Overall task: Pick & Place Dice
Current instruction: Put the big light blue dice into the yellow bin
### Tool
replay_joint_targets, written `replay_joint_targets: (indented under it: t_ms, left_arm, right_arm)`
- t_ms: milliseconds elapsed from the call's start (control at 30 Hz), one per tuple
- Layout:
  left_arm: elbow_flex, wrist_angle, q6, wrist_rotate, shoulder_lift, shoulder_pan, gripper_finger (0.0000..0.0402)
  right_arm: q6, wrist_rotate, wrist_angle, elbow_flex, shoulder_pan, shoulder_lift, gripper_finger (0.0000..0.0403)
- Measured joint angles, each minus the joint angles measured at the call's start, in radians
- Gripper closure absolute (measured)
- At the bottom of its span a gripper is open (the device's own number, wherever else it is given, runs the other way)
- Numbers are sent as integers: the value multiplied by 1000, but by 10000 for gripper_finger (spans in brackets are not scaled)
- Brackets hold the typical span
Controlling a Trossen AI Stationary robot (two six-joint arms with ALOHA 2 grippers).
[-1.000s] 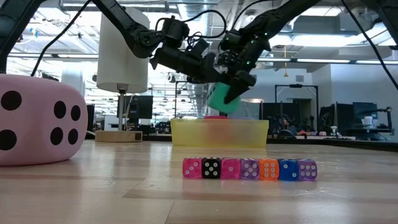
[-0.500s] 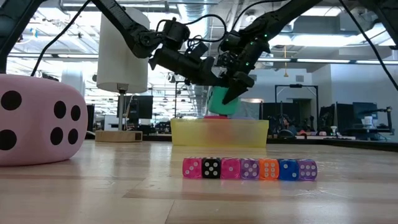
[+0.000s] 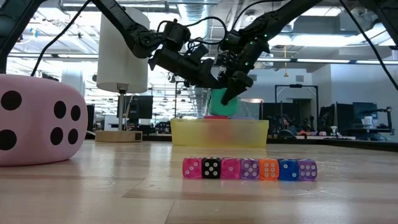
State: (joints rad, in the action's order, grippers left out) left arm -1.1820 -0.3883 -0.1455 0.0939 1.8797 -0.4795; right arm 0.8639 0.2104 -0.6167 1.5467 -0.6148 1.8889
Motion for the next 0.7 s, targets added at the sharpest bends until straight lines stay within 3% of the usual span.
replay_joint_targets:
  t_ms: [700]
  left_arm:
    - [0, 6, 0, 2, 0, -4, 402]
  right_arm:
    - [-16, -1, -10, 0, 5, -4, 3]
